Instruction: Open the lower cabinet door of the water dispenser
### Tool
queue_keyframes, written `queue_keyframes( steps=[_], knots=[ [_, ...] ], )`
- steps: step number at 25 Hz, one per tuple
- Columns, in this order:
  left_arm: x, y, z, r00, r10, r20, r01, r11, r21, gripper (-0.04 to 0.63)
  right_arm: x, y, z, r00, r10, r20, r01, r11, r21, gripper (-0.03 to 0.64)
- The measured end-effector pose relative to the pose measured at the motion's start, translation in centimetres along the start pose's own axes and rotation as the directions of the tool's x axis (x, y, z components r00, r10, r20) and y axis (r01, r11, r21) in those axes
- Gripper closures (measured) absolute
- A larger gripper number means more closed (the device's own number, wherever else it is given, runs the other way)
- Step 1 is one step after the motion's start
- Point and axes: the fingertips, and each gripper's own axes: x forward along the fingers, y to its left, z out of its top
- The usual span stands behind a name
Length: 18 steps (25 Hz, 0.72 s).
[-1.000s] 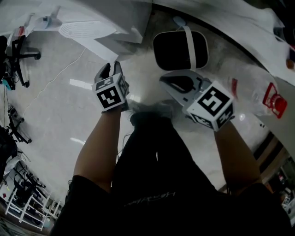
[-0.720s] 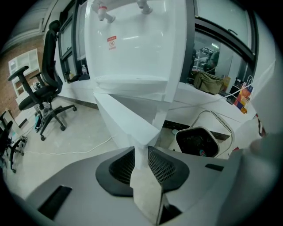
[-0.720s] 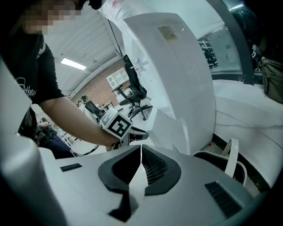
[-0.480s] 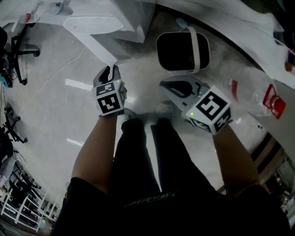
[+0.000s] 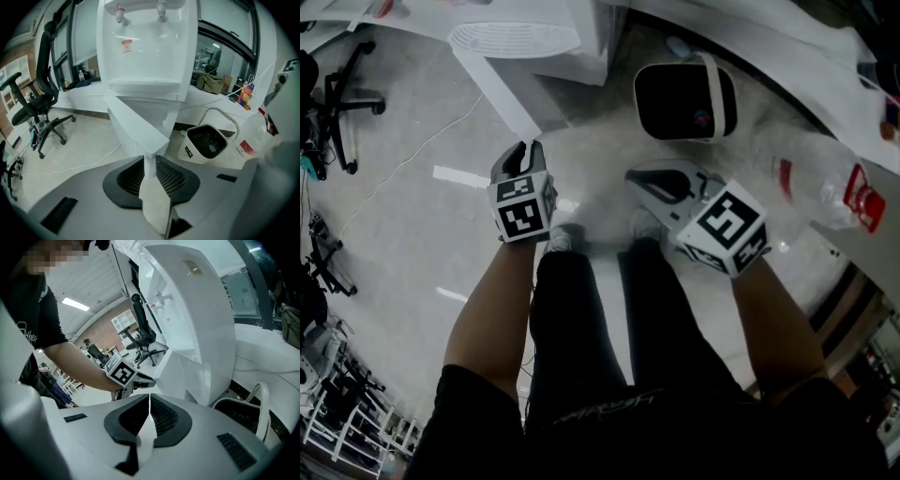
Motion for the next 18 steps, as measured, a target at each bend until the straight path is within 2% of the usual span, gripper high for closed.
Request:
queue_keyframes(
  steps=[7, 18],
  knots=[
    [-0.9, 3.0, -1.5, 0.999, -0.042, -0.016, 0.043, 0.997, 0.057, 0.518, 2.8, 3.3, 0.8, 1.0, -0.013, -0.004, 0.013, 1.0, 0.011, 0.603],
    [-1.7, 6.4, -2.7, 0.991, -0.13, -0.032, 0.134, 0.975, 0.177, 0.518, 6.6, 6.2, 2.1, 0.998, -0.058, 0.009, 0.057, 0.998, 0.039, 0.603]
  ],
)
